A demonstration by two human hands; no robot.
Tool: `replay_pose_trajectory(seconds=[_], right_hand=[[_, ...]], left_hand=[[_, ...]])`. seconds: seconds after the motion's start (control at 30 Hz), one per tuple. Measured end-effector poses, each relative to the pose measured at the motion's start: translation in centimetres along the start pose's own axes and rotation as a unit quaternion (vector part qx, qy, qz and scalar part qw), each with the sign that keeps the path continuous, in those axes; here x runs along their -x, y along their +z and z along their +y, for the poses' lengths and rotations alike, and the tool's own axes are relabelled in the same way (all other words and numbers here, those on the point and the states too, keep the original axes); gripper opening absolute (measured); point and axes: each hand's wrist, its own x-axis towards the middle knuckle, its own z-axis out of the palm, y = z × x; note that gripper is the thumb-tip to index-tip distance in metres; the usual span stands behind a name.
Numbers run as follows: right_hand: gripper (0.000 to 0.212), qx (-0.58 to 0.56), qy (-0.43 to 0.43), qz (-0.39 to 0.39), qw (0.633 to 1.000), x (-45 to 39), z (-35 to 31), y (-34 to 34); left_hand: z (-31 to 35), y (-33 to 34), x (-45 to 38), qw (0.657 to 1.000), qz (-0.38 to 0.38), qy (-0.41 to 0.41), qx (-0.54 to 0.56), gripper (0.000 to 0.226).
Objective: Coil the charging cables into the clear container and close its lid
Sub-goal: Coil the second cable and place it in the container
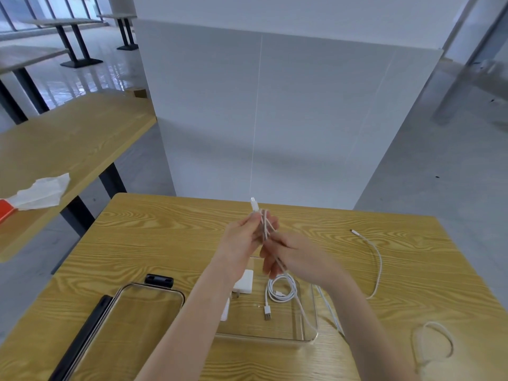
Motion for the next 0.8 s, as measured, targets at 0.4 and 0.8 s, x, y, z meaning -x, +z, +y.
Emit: replay_pose_trajectory(seconds=[0.4, 0.8], right_hand=[[0.034, -0.01, 0.002, 0.023, 1.0, -0.3, 0.9, 1.1], [0.041, -0.224, -0.061, 0.144, 0.962, 2.8, 0.9, -3.2]], left_hand=[[0.4, 0.3, 0.0, 1.0, -0.009, 0.012, 0.007, 0.031], [-1.0, -1.8, -0.8, 0.994, 0.105, -0.037, 0.009, 0.032]])
